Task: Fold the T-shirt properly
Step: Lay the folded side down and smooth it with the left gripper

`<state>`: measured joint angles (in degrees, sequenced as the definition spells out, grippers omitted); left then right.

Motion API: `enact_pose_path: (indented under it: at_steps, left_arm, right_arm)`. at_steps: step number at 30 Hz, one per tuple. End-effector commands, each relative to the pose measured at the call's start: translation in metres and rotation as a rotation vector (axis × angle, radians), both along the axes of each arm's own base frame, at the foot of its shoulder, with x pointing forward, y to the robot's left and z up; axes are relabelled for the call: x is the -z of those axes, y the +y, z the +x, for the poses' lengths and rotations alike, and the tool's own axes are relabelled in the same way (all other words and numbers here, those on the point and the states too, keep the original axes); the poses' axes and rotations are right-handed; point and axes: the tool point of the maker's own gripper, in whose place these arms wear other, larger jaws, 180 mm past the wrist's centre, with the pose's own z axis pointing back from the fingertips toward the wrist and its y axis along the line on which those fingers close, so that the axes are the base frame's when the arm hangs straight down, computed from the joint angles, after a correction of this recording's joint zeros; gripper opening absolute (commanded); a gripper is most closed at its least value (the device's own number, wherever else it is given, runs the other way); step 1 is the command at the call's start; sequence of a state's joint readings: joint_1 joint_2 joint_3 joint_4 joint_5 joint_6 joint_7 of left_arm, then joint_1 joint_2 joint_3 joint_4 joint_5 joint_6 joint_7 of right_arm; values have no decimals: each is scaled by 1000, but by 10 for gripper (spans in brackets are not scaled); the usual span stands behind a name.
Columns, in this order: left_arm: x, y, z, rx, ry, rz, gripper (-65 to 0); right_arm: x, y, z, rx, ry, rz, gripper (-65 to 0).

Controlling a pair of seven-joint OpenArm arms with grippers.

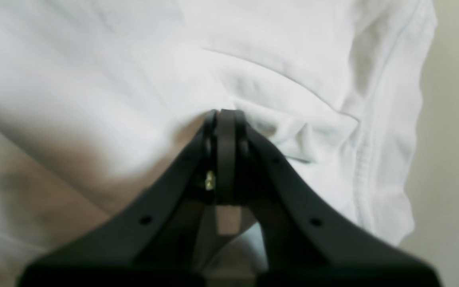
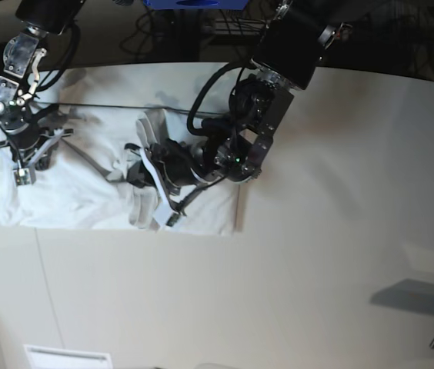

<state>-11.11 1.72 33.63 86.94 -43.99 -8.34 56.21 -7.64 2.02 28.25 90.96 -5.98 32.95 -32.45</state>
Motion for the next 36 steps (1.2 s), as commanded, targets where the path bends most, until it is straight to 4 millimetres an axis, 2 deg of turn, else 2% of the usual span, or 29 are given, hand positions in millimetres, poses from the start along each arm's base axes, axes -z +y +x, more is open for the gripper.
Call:
enact_pose_path:
  at_steps: [1, 5, 7, 12, 20, 24, 28, 32, 36]
  left_arm:
    - [-26, 2, 19, -33, -64, -48, -650]
    - [-32, 30, 39, -118, -81, -51, -650]
    - [-31, 35, 44, -122, -87, -38, -650]
    - [-7, 38, 53, -136, -40, 20, -650]
    - [11, 8, 59, -135, -69, 121, -650]
    - [24, 6, 63, -114, -56, 166, -650]
    - [32, -11, 61, -66, -91, 181, -650]
    - [31, -22, 54, -38, -118, 171, -650]
    - [19, -27, 52, -36, -147, 147, -650]
  right_arm:
    - [2, -8, -4, 11, 37, -34, -638]
    - [2, -8, -4, 11, 37, -34, -638]
    - [2, -8, -4, 11, 37, -34, -638]
    - [1, -8, -4, 11, 36, -35, -638]
    - [1, -7, -4, 9, 36, -35, -638]
    - [1, -7, -4, 9, 36, -35, -638]
    - [2, -7, -5, 9, 38, -35, -640]
    - [2, -7, -5, 9, 38, -35, -640]
    - [2, -7, -5, 9, 38, -35, -640]
